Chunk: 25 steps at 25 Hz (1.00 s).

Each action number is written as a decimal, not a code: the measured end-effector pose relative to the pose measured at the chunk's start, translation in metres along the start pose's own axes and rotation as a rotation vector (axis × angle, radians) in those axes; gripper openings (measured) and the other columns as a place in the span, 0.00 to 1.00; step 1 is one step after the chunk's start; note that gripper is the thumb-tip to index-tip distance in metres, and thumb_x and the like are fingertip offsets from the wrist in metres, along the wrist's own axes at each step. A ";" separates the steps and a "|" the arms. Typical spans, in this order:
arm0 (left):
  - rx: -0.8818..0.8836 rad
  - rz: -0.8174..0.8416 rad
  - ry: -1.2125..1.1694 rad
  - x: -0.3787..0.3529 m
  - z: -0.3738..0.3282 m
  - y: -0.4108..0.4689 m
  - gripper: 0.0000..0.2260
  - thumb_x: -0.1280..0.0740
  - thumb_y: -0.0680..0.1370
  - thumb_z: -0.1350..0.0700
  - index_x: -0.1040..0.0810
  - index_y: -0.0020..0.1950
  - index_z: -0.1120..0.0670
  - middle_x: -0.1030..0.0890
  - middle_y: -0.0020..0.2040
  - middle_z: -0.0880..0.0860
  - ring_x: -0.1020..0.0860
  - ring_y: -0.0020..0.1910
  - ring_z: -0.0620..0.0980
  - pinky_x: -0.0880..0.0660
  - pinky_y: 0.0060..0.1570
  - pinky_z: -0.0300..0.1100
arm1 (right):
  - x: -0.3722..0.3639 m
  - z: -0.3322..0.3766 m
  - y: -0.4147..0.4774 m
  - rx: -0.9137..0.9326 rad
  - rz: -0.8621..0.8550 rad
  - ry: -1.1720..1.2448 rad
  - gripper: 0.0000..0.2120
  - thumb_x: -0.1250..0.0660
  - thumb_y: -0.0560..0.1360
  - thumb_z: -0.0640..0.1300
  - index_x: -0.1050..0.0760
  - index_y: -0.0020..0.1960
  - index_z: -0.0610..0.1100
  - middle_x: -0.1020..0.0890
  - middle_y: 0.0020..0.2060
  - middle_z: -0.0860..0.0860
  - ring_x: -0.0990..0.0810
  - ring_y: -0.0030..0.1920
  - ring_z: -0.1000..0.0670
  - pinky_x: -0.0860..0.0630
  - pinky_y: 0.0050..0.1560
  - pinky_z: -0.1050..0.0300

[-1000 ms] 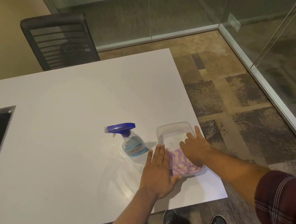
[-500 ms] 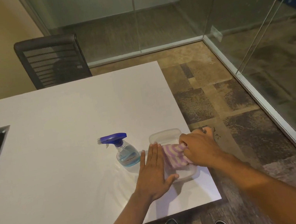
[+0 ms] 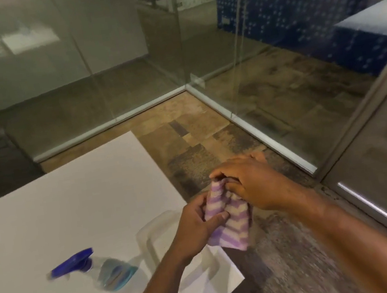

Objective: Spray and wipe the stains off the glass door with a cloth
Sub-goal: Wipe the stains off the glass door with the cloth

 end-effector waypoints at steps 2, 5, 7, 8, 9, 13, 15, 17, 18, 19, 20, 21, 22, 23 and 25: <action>0.052 -0.036 -0.076 -0.040 0.001 0.015 0.16 0.21 0.73 0.42 0.13 0.60 0.34 0.09 0.58 0.45 0.11 0.58 0.51 0.13 0.59 0.48 | 0.031 -0.031 -0.024 -0.135 -0.169 -0.172 0.16 0.28 0.82 0.50 0.21 0.69 0.55 0.20 0.70 0.55 0.23 0.68 0.48 0.34 0.68 0.41; 0.131 -0.050 -0.292 -0.111 -0.003 0.039 0.16 0.19 0.73 0.47 0.12 0.60 0.43 0.09 0.58 0.54 0.11 0.58 0.57 0.13 0.59 0.56 | 0.065 -0.079 -0.075 -0.317 -0.397 -0.109 0.12 0.27 0.80 0.47 0.20 0.63 0.51 0.20 0.63 0.52 0.20 0.60 0.46 0.24 0.58 0.42; 0.157 -0.008 -0.422 -0.161 -0.013 0.055 0.14 0.21 0.74 0.57 0.12 0.60 0.46 0.10 0.58 0.59 0.09 0.54 0.56 0.12 0.50 0.50 | 0.073 -0.114 -0.102 -0.391 -0.418 -0.023 0.13 0.30 0.81 0.45 0.21 0.65 0.52 0.21 0.63 0.52 0.21 0.62 0.46 0.22 0.59 0.43; 0.184 0.020 -0.474 -0.186 -0.018 0.062 0.17 0.24 0.74 0.60 0.13 0.62 0.48 0.10 0.58 0.60 0.09 0.52 0.56 0.12 0.46 0.48 | 0.074 -0.131 -0.112 -0.413 -0.393 0.007 0.17 0.32 0.81 0.45 0.23 0.69 0.53 0.23 0.68 0.52 0.22 0.66 0.46 0.23 0.62 0.43; 0.219 0.059 -0.528 -0.216 -0.024 0.069 0.21 0.25 0.73 0.62 0.15 0.66 0.51 0.10 0.56 0.60 0.09 0.49 0.56 0.13 0.43 0.48 | 0.080 -0.150 -0.124 -0.427 -0.383 0.015 0.20 0.34 0.82 0.47 0.26 0.73 0.54 0.26 0.73 0.52 0.25 0.71 0.46 0.24 0.66 0.42; 0.303 0.283 -0.799 -0.320 -0.064 0.092 0.32 0.19 0.67 0.53 0.17 0.71 0.57 0.11 0.58 0.59 0.10 0.54 0.56 0.13 0.50 0.52 | 0.108 -0.218 -0.159 -0.476 -0.400 0.001 0.27 0.47 0.87 0.60 0.45 0.85 0.60 0.47 0.87 0.50 0.44 0.84 0.46 0.34 0.77 0.35; 0.236 0.431 -0.863 -0.375 -0.098 0.105 0.27 0.23 0.76 0.48 0.17 0.73 0.58 0.15 0.69 0.61 0.15 0.68 0.57 0.16 0.64 0.53 | 0.126 -0.260 -0.179 -0.515 -0.420 -0.008 0.30 0.52 0.86 0.65 0.53 0.86 0.61 0.55 0.88 0.51 0.52 0.87 0.46 0.36 0.79 0.34; 0.172 0.498 -0.824 -0.422 -0.124 0.119 0.29 0.32 0.84 0.44 0.26 0.82 0.58 0.24 0.80 0.62 0.24 0.80 0.59 0.25 0.78 0.55 | 0.150 -0.299 -0.201 -0.538 -0.478 0.012 0.33 0.53 0.84 0.69 0.55 0.86 0.63 0.56 0.88 0.53 0.53 0.87 0.47 0.34 0.77 0.36; 0.161 0.513 -0.799 -0.444 -0.131 0.125 0.31 0.35 0.86 0.42 0.30 0.84 0.58 0.28 0.83 0.62 0.28 0.83 0.58 0.32 0.83 0.57 | 0.162 -0.316 -0.214 -0.551 -0.512 0.010 0.34 0.54 0.83 0.72 0.57 0.85 0.64 0.55 0.88 0.53 0.52 0.87 0.48 0.32 0.76 0.37; 0.168 0.539 -0.799 -0.470 -0.139 0.133 0.33 0.37 0.87 0.38 0.32 0.85 0.58 0.31 0.85 0.62 0.31 0.85 0.58 0.39 0.87 0.58 | 0.176 -0.336 -0.228 -0.566 -0.544 -0.003 0.37 0.53 0.81 0.75 0.58 0.85 0.65 0.54 0.88 0.53 0.50 0.87 0.48 0.30 0.75 0.38; 0.173 0.564 -0.806 -0.493 -0.146 0.138 0.35 0.40 0.87 0.35 0.35 0.86 0.58 0.33 0.86 0.62 0.34 0.86 0.59 0.45 0.89 0.60 | 0.188 -0.353 -0.241 -0.584 -0.568 -0.015 0.39 0.52 0.79 0.77 0.59 0.85 0.66 0.54 0.88 0.53 0.49 0.86 0.48 0.28 0.73 0.38; 0.173 0.593 -0.821 -0.515 -0.155 0.143 0.37 0.43 0.87 0.33 0.37 0.87 0.58 0.35 0.87 0.62 0.36 0.87 0.59 0.48 0.89 0.61 | 0.200 -0.370 -0.252 -0.605 -0.590 -0.023 0.40 0.50 0.78 0.78 0.59 0.84 0.66 0.54 0.88 0.54 0.47 0.85 0.47 0.27 0.71 0.39; 0.166 0.625 -0.842 -0.536 -0.164 0.149 0.39 0.46 0.87 0.31 0.40 0.88 0.59 0.37 0.88 0.62 0.37 0.88 0.60 0.47 0.89 0.61 | 0.212 -0.387 -0.263 -0.632 -0.612 -0.021 0.41 0.49 0.77 0.78 0.59 0.84 0.67 0.54 0.87 0.55 0.45 0.85 0.46 0.26 0.70 0.39; 0.167 0.682 -0.877 -0.556 -0.173 0.153 0.40 0.48 0.87 0.30 0.41 0.88 0.59 0.38 0.88 0.63 0.38 0.88 0.60 0.45 0.88 0.60 | 0.223 -0.402 -0.272 -0.653 -0.635 -0.014 0.41 0.48 0.76 0.78 0.59 0.83 0.68 0.54 0.87 0.56 0.44 0.84 0.46 0.25 0.69 0.39; 0.164 0.809 -0.911 -0.595 -0.192 0.164 0.42 0.49 0.86 0.27 0.40 0.88 0.58 0.37 0.88 0.63 0.37 0.87 0.61 0.43 0.87 0.61 | 0.247 -0.433 -0.286 -0.683 -0.690 -0.015 0.41 0.47 0.76 0.77 0.58 0.83 0.68 0.54 0.87 0.58 0.42 0.84 0.46 0.24 0.69 0.40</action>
Point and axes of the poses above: each hand's wrist, its own y-axis towards the middle knuckle, its own x-axis out of the back of the hand, z = x × y, the point moved 9 cm from there along y, towards the middle knuckle
